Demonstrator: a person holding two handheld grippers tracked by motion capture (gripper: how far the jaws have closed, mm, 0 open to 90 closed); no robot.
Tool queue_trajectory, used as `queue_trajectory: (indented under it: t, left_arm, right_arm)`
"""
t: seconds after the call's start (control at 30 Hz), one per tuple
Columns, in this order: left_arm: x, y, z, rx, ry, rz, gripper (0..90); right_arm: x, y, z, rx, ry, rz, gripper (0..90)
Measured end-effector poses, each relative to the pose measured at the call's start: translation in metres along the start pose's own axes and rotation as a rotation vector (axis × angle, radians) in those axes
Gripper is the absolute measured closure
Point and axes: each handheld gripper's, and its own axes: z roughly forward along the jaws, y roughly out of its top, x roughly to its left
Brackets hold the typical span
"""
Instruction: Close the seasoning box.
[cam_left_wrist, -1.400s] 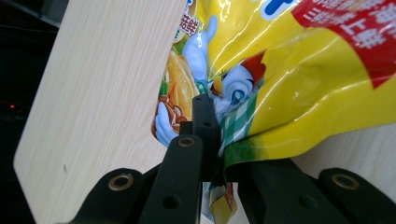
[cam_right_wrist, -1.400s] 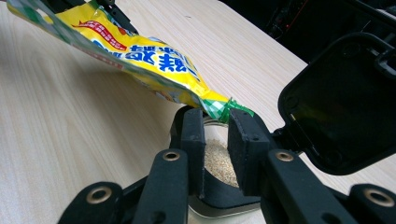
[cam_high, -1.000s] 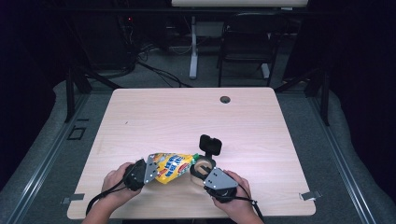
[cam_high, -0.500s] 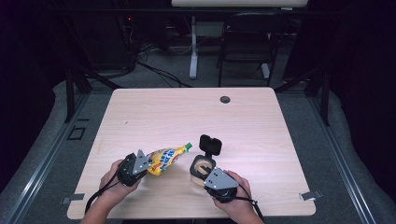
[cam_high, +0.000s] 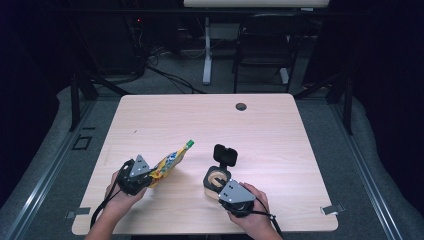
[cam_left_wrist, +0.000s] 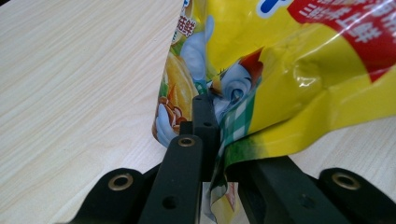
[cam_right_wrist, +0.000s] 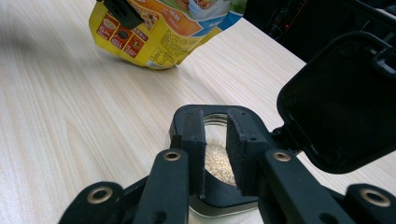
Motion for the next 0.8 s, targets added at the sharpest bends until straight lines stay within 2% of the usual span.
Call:
queue_trajectory:
  t: [0.23,0.33,0.47,0.63,0.8]
  left_arm:
    - [0.001,0.000,0.000,-0.006,-0.006,-0.018,88.7]
    - [0.003,-0.002,0.001,-0.018,-0.012,-0.041,88.7]
    - [0.008,-0.004,0.000,-0.029,-0.031,-0.083,88.7]
    - [0.014,-0.008,-0.001,-0.049,-0.034,-0.131,88.6]
    - [0.022,-0.014,-0.002,-0.068,-0.055,-0.208,88.5]
  right_arm:
    - [0.000,0.000,0.000,-0.001,0.003,0.002,77.5]
    - [0.000,0.000,0.000,-0.001,0.001,0.002,77.6]
    - [0.000,0.000,0.000,-0.003,-0.001,0.003,77.5]
    - [0.000,0.000,0.000,-0.004,-0.002,0.004,77.6]
    - [0.000,0.000,0.000,-0.004,-0.001,0.005,77.6]
